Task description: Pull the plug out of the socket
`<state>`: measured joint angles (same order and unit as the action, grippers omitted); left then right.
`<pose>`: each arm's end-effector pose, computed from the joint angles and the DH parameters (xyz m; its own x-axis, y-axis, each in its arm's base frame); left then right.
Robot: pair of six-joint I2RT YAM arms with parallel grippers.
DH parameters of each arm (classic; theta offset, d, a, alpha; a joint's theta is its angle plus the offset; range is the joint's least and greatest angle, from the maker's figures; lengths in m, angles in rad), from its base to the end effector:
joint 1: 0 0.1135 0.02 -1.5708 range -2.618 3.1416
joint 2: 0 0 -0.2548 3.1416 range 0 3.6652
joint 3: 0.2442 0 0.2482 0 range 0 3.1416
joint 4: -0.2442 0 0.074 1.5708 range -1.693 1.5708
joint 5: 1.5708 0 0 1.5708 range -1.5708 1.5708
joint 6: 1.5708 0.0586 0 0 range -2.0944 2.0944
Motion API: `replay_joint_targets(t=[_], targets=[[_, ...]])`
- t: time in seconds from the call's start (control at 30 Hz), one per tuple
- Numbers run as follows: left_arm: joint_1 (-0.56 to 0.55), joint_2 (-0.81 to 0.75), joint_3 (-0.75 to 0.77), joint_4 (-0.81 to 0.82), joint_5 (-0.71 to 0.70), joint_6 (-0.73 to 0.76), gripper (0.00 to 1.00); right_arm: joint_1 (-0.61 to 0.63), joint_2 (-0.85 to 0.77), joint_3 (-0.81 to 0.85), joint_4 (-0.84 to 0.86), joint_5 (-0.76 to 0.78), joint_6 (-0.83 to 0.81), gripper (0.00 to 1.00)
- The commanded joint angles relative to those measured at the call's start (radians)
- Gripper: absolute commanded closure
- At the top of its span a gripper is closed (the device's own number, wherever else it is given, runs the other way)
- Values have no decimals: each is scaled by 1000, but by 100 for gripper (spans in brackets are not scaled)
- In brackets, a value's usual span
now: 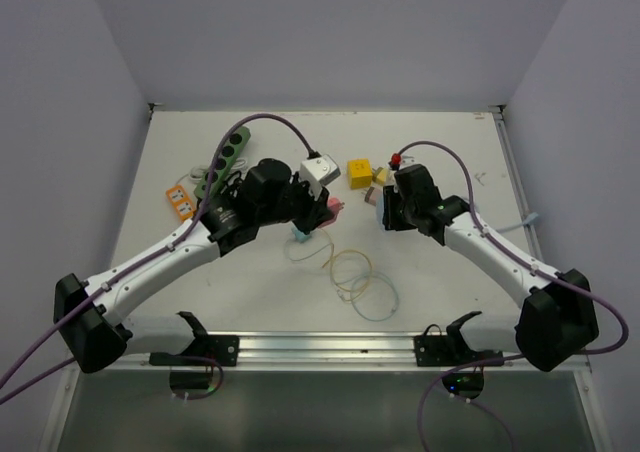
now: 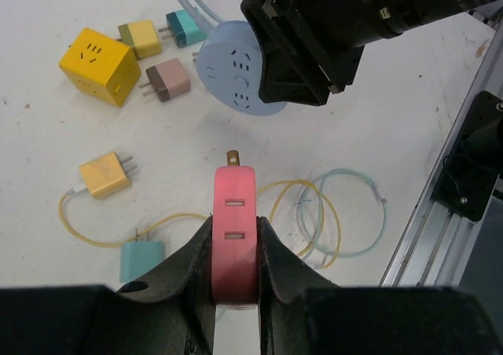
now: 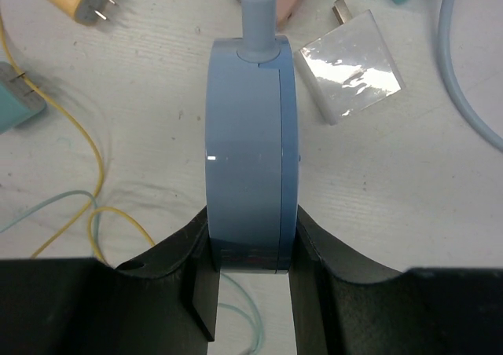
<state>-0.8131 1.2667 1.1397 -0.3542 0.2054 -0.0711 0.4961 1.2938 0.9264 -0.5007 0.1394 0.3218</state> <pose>0.2021 -0.2310 0.3248 -0.3766 0.2969 -0.8775 0.8107 0.5640 -0.1571 0.2519 0.1271 0.2273 -0.7608 -0.0556 -0.6466 -0.1600 0.9816 0.1038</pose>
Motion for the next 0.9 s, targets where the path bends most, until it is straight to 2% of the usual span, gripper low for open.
replay_joint_targets(t=[0.0,0.17,0.33,0.57,0.7,0.87], targets=[[3,-32,-57,15,-29,-58,100,-11,-57,25,94,0,31,100],[72,-30,-121,76,-17,-171,100,-54,-111,37,108,-6,46,100],[179,17,-170,205,89,-280,95,-143,-212,19,106,-4,92,100],[207,233,-126,337,181,-390,94,-284,-300,-69,62,14,192,100],[207,351,-78,431,210,-435,92,-379,-332,-177,67,-79,285,100],[213,520,12,426,233,-455,88,-490,-350,-285,142,-199,345,100]])
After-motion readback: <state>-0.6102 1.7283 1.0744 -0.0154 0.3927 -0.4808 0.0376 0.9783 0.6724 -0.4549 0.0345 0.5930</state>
